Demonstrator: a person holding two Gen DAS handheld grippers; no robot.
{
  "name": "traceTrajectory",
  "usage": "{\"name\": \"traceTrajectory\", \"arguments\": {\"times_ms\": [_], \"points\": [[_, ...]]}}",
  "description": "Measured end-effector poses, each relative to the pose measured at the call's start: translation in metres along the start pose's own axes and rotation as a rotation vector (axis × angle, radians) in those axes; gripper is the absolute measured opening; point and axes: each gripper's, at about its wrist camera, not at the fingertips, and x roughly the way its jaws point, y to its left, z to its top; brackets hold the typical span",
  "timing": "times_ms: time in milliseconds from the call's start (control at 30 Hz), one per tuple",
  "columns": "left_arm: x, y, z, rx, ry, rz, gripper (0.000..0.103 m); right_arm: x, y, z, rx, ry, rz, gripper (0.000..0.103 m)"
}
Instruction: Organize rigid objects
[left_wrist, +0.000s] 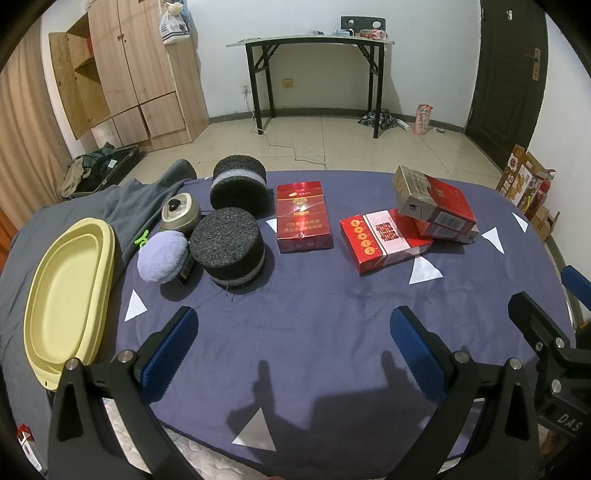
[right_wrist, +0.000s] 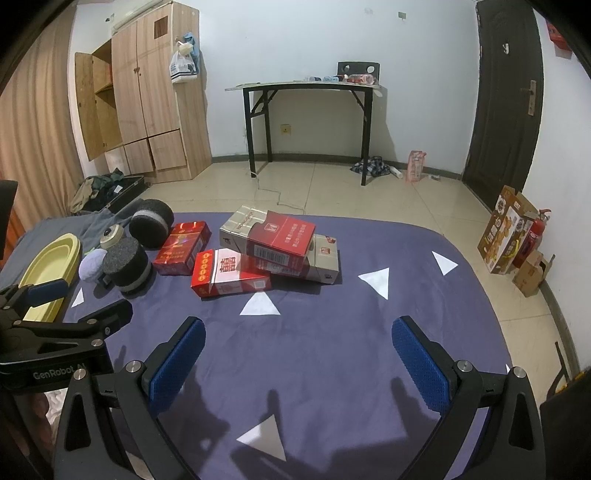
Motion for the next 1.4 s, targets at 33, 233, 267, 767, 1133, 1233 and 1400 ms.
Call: {"name": "traceTrajectory", "arguments": {"times_ms": [33, 233, 267, 767, 1133, 1233, 1400], "points": [[0.0001, 0.0, 0.0, 0.0, 0.0, 0.0, 0.103, -0.0001, 0.0, 0.0, 0.0, 0.0, 0.0, 0.103], [0.0001, 0.0001, -0.0004, 0.001, 0.002, 0.001, 0.103, 0.0002, 0.0005, -0.0002, -0.001, 0.006, 0.002, 0.103], [0.0002, 0.0006, -0.0009, 0.0, 0.004, 0.0, 0.103, 0.0, 0.0007, -0.0004, -0.002, 0.008, 0.002, 0.103], [0.0003, 0.0006, -0.0007, 0.002, 0.005, 0.001, 0.103, 0.0013, 0.0029, 0.0012, -0.012, 0.012, 0.004, 0.103], [0.0003, 0.0004, -0.0004, 0.003, 0.006, 0.001, 0.103, 0.0029, 0.0011, 0.0015, -0.006, 0.016, 0.006, 0.103], [0.0003, 0.0004, -0.0004, 0.002, 0.007, 0.001, 0.103, 0.0031, 0.0, 0.0016, -0.004, 0.017, 0.006, 0.102], [0.0002, 0.0006, -0.0008, 0.005, 0.005, 0.003, 0.103, 0.0032, 0.0006, 0.0023, -0.005, 0.014, 0.005, 0.103]]}}
